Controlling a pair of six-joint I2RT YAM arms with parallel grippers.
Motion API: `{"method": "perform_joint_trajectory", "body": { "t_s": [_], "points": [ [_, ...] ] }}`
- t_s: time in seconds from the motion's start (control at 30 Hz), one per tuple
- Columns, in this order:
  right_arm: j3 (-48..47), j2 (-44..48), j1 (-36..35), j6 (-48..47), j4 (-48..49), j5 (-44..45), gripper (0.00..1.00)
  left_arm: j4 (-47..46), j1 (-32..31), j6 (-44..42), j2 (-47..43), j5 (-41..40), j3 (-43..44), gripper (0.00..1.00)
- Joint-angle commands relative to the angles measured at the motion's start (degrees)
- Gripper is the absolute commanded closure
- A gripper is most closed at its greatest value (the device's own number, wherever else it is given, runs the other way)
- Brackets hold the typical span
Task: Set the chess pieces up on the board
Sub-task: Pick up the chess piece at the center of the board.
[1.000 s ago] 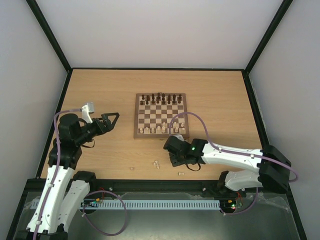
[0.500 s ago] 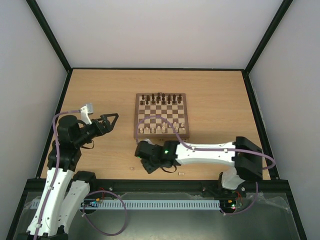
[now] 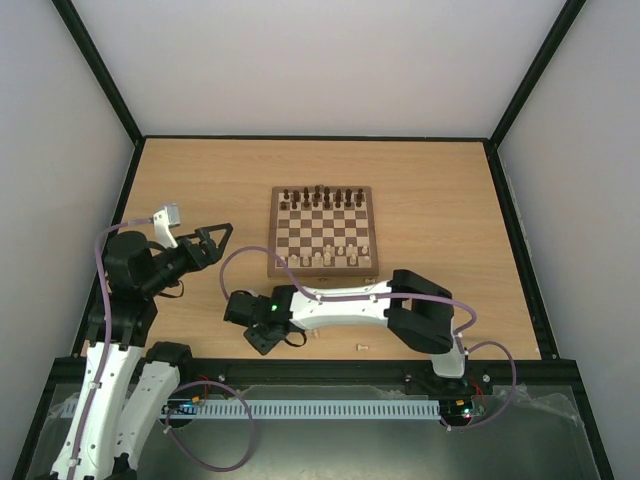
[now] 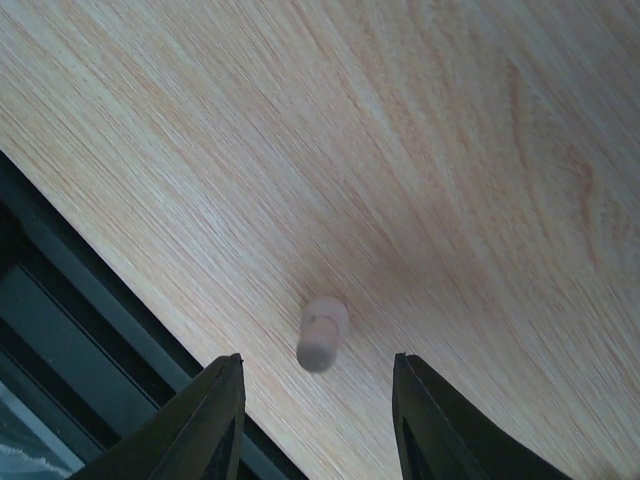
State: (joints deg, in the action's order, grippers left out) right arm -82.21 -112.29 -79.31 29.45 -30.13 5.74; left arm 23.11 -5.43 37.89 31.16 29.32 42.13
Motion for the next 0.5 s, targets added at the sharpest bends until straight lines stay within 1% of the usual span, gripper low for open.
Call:
{"method": "perform_joint_trajectory", "body": {
  "t_s": [0.0, 0.13, 0.2, 0.47],
  "points": [
    [-3.46, -3.19, -0.50, -1.89, -5.06, -0.22, 0.60, 1.41, 0.33, -0.36, -0.37, -0.18, 1.48, 0.01],
    [-4.52, -5.11, -0.49, -2.36, -5.29, -0.66, 0.64, 1.57, 0.33, -0.67, -0.40, -0.23, 1.16, 0.01],
    [-4.59, -5.54, -0.50, -2.46, -5.31, -0.81, 0.69, 1.58, 0.32, -0.79, -0.40, -0.28, 1.09, 0.01],
    [-5.19, -6.52, -0.32, -2.82, -4.81, -0.49, 0.74, 1.42, 0.33, -0.79, -0.26, -0.21, 0.61, 0.01]
  ]
}}
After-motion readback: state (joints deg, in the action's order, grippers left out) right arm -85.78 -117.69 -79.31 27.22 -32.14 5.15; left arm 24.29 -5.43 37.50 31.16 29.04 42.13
